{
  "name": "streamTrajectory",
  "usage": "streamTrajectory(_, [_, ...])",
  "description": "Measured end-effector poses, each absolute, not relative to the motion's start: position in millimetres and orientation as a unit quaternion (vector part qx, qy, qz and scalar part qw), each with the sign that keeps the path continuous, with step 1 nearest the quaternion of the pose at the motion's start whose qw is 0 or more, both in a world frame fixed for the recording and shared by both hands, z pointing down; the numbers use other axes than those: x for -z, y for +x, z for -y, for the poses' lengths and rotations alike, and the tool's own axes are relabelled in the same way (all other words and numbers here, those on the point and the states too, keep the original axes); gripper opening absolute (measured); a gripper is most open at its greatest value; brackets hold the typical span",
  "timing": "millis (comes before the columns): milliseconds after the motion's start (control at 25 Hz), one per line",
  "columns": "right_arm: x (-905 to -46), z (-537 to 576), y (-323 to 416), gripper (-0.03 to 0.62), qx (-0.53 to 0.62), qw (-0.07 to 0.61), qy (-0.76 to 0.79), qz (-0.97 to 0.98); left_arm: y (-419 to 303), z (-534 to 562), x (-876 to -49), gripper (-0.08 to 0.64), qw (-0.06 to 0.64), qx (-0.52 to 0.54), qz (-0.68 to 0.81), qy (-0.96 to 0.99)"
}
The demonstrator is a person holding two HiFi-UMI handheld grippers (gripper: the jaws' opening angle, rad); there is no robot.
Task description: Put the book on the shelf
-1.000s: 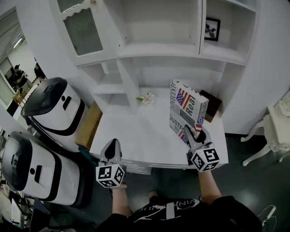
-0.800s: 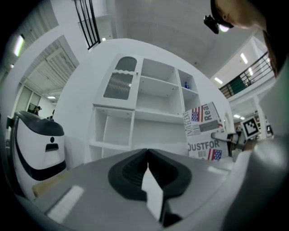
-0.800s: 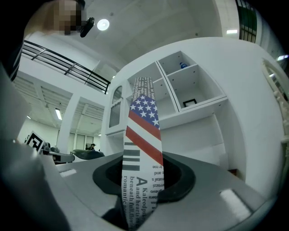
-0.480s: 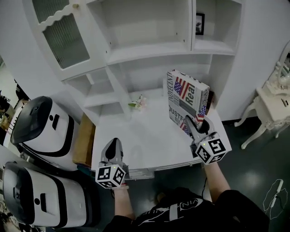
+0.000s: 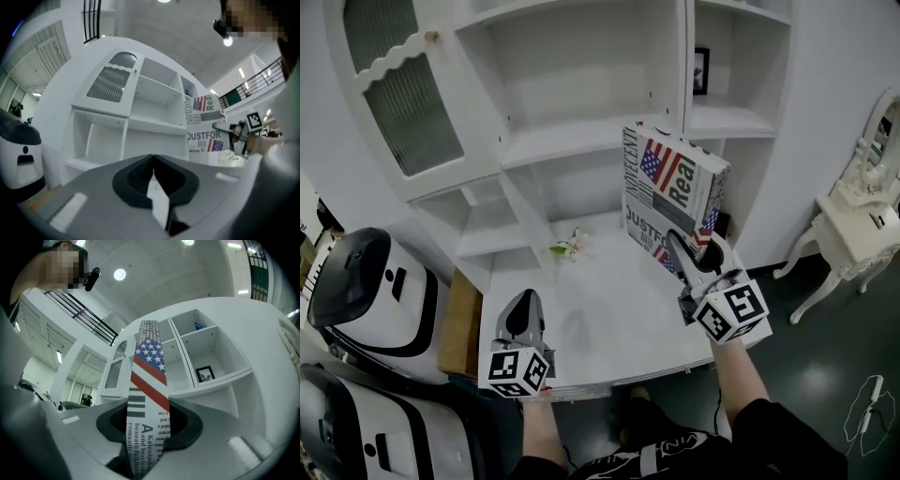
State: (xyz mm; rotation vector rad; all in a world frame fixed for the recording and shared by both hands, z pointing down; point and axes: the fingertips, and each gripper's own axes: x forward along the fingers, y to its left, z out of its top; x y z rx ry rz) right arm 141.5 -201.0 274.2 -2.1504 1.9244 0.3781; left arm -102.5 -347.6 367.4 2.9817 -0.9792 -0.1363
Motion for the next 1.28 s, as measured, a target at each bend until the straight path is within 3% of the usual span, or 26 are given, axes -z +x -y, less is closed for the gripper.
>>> streamTrajectory(800, [-115.4, 300.0, 209.2, 0.158, -0.186, 0.172, -0.721, -0.645, 8.4, 443.5, -288.8, 0.0, -0.042, 0.045, 0.268, 0.961])
streamTrajectory(1280, [-116.5, 329.4, 231.9, 0.158, -0.17, 0.147, -0.739, -0.635, 45.6, 432.9, -305.1, 0.0, -0.068, 0.056, 0.256, 0.963])
